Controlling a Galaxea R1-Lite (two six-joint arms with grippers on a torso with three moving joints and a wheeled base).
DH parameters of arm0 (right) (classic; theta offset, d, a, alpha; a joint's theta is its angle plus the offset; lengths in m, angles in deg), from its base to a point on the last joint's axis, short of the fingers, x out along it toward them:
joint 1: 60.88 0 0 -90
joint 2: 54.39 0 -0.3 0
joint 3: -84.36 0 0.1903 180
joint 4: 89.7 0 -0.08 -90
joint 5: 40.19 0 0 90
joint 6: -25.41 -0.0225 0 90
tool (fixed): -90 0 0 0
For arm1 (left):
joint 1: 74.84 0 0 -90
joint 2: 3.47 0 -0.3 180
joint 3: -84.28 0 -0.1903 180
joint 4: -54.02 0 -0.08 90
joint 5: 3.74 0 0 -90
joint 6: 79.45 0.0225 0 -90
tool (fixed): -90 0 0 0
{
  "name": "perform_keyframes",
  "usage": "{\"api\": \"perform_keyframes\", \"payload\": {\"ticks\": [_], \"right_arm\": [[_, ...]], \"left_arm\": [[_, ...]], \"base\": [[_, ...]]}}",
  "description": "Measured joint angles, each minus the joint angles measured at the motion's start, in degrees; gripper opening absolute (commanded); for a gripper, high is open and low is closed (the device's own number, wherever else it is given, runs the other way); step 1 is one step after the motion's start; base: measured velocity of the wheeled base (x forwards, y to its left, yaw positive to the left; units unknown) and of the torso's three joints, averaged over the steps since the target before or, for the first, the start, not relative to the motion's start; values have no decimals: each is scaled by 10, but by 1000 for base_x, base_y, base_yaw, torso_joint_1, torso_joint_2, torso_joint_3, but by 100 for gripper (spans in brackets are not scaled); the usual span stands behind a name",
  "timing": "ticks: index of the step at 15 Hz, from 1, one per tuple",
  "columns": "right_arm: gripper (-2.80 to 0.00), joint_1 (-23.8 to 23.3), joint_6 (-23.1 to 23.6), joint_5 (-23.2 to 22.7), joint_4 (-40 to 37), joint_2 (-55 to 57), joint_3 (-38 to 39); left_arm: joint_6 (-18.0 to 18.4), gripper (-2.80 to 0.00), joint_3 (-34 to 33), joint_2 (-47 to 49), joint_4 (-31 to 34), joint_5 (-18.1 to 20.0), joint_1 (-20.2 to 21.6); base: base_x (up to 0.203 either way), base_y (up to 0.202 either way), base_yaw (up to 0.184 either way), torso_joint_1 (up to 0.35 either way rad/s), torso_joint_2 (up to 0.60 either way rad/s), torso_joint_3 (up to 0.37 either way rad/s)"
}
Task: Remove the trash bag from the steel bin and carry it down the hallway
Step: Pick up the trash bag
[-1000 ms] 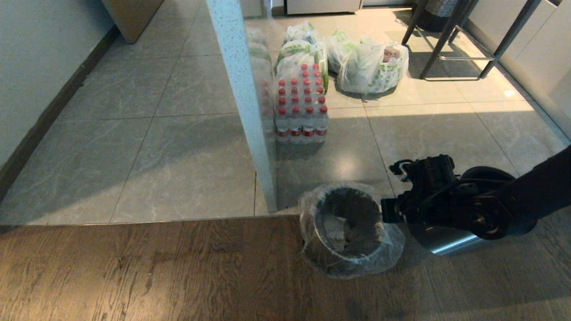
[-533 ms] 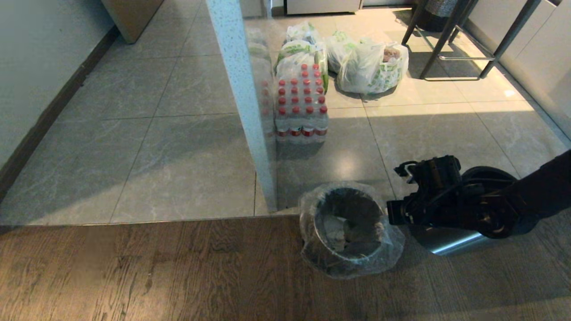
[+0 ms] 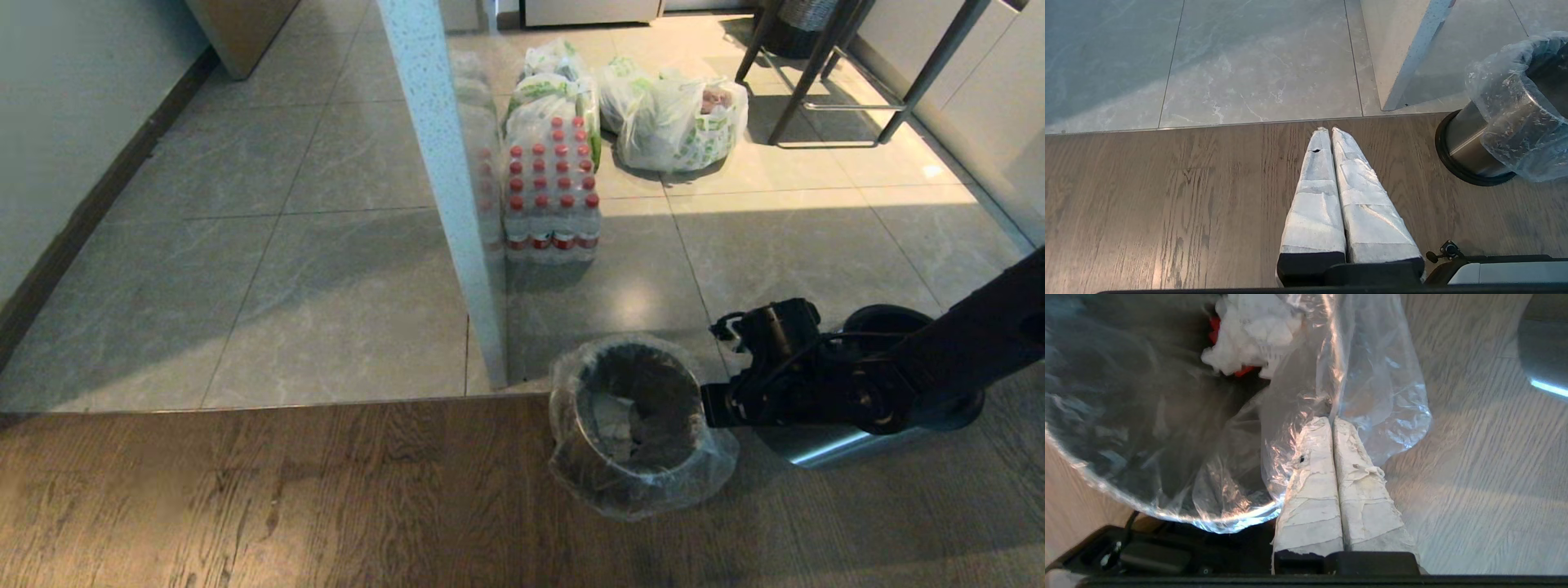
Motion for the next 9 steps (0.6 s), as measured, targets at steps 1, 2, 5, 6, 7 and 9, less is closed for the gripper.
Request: {"api": "perform_keyframes", "payload": {"ticks": [1,2,5,6,7,9], "right_arm": [[-280,0,0,0,-4,5,-6],[-280,0,0,0,-5,11,-13],[-280,1,0,0,-7,27,-31],[-280,1,2,0,-7,33,-39],[-280,3,4,0,-5,39,-46],[-280,9,8,0,-5,51,-56]], "left_arm": [[0,-280,0,0,0,0,0],[0,-280,0,0,0,0,0],[0,-280,0,0,0,0,0],[0,-280,0,0,0,0,0],[0,-280,0,0,0,0,0],[0,-280,0,0,0,0,0]], "base": [[0,0,0,0,0,0],[0,0,0,0,0,0],[0,0,0,0,0,0],[0,0,0,0,0,0],[0,0,0,0,0,0],[0,0,0,0,0,0]]}}
